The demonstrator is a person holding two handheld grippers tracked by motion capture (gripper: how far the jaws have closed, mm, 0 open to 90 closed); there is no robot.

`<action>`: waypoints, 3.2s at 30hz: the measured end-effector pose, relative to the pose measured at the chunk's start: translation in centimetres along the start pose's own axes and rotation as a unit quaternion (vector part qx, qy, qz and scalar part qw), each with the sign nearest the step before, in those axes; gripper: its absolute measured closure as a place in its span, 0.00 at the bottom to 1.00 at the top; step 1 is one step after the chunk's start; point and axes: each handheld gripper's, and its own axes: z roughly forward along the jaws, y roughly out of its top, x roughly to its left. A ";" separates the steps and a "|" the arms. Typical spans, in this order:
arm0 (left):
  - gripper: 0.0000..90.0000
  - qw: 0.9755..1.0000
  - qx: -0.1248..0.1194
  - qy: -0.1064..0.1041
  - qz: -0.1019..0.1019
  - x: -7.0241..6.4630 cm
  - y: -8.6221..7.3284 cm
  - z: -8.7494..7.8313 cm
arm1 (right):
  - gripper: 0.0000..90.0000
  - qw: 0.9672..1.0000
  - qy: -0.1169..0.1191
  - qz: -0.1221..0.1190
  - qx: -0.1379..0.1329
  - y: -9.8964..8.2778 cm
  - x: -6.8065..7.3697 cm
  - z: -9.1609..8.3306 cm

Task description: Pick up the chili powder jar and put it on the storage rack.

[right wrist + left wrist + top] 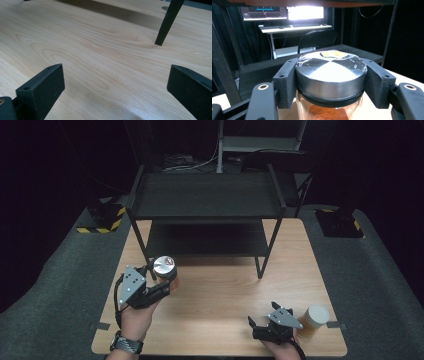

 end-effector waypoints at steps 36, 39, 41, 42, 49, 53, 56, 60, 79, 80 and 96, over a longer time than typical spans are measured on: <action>0.39 0.998 -0.053 0.014 0.005 0.8 6.7 0.1 | 0.01 1.000 -0.002 -0.005 0.000 0.0 0.2 0.0; 0.39 0.998 -0.056 0.015 0.002 0.9 7.2 0.2 | 0.01 1.000 -0.002 -0.004 -0.001 0.0 0.2 0.0; 0.39 0.998 -0.058 0.015 0.000 1.0 7.4 0.3 | 0.01 1.000 -0.003 -0.004 -0.001 0.0 0.2 0.0; 0.39 0.998 -0.059 0.015 -0.002 1.0 7.6 0.4 | 0.01 1.000 -0.003 -0.004 -0.001 0.0 0.2 0.0; 0.39 0.998 -0.064 0.016 0.000 0.9 8.5 1.0 | 0.01 1.000 -0.003 -0.003 -0.003 -0.1 0.2 -0.1; 0.39 0.998 -0.067 0.015 -0.003 0.9 9.2 1.4 | 0.01 1.000 -0.003 -0.003 -0.003 -0.1 0.2 -0.1; 0.39 0.998 -0.067 0.014 -0.005 0.9 9.9 1.7 | 0.01 1.000 -0.003 -0.003 -0.004 -0.1 0.2 -0.1; 0.39 0.997 -0.069 0.014 -0.007 0.9 10.7 2.3 | 0.01 1.000 -0.003 -0.004 -0.005 -0.2 0.2 -0.1; 0.39 0.996 -0.084 0.014 0.008 0.7 14.0 4.7 | 0.01 1.000 -0.002 -0.005 -0.007 -0.3 0.2 -0.2; 0.39 0.996 -0.084 0.015 0.009 0.6 14.2 4.8 | 0.01 1.000 -0.001 -0.005 -0.007 -0.3 0.2 -0.2; 0.39 0.996 -0.083 0.026 -0.007 0.5 15.5 8.0 | 0.01 1.000 0.001 -0.002 -0.001 -0.1 0.0 -0.2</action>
